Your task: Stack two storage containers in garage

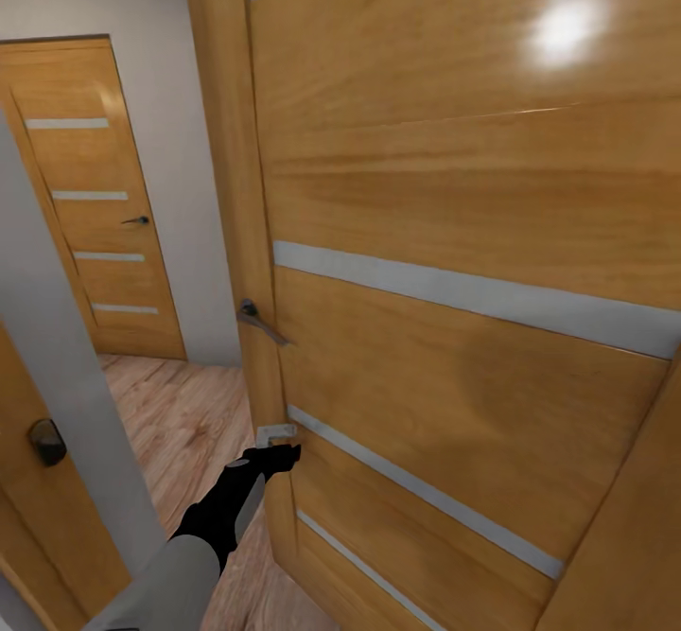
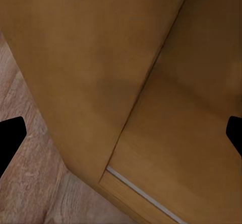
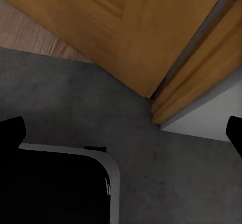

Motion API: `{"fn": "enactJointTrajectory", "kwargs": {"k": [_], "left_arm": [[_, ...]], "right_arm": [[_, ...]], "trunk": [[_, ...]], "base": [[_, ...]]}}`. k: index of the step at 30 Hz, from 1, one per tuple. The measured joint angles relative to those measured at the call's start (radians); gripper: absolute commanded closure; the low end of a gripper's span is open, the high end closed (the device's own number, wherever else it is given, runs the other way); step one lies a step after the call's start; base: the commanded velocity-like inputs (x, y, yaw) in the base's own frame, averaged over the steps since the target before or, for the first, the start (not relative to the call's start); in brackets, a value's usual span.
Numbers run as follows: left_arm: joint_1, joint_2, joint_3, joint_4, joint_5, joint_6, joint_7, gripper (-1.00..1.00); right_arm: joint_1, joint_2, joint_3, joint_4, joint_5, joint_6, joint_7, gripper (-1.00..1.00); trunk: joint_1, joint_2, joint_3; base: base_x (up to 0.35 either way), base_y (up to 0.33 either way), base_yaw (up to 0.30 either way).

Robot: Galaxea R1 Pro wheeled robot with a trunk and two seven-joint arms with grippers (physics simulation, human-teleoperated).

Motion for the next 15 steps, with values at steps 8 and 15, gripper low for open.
{"fn": "enactJointTrajectory", "kwargs": {"k": [8, 15], "left_arm": [[0.000, 0.000, 0.000, 0.001, -0.002, -0.001, -0.001, -1.00], [0.000, 0.000, -0.001, 0.002, -0.003, -0.006, 0.000, -1.00]], "right_arm": [[0.000, 0.001, 0.000, 0.003, -0.001, 0.000, 0.002, -1.00], [0.007, 0.007, 0.001, 0.045, 0.000, -0.022, 0.010, -1.00]], "trunk": [[0.000, 0.000, 0.000], [0.000, 0.000, 0.000]], "base": [[0.007, 0.000, -0.004], [0.000, 0.000, 0.000]]}}
